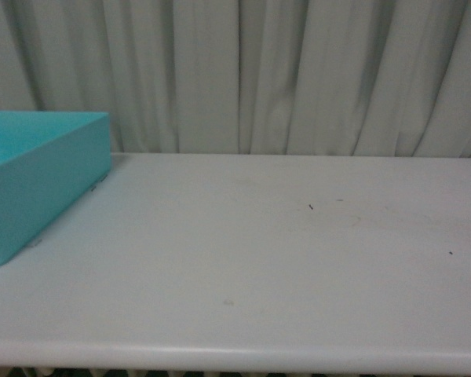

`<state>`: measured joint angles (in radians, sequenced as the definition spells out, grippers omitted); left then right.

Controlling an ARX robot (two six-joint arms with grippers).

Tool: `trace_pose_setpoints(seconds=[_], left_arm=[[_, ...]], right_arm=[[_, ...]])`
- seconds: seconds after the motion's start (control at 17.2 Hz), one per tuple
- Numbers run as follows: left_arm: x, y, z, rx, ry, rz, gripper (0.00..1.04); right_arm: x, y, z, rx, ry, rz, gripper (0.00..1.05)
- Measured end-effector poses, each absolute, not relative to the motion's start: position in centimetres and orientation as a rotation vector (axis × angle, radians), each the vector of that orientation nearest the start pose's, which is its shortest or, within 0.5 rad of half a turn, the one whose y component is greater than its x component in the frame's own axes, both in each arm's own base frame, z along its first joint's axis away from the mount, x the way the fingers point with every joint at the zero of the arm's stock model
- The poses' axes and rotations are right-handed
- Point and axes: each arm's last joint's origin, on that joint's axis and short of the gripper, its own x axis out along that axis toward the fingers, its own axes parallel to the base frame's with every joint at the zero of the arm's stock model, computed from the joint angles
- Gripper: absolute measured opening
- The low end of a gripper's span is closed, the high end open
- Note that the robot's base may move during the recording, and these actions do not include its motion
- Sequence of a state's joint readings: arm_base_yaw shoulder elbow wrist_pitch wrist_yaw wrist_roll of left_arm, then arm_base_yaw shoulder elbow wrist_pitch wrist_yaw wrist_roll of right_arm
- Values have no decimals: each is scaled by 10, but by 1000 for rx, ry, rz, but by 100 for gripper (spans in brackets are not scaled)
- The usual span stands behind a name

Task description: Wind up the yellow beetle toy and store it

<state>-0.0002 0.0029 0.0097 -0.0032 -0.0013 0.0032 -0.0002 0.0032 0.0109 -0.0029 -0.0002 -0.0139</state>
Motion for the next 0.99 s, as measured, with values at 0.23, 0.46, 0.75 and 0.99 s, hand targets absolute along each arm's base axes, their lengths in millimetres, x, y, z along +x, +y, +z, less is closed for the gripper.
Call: trace_pose_setpoints(seconds=[0.23,0.46,0.75,0.99], left_arm=[[97,0,166,2,-4,2,98],[97,0,166,3,-3,1,98],[97,0,166,3,-2,-1,98],[97,0,166,3,-4,0,98]], right_arm=[[97,0,167,-15,-5,0,98],[97,0,167,-14,-4,-1,98],[97,0,167,-14,-4,0,98],[97,0,167,-14,-4,-1,98]])
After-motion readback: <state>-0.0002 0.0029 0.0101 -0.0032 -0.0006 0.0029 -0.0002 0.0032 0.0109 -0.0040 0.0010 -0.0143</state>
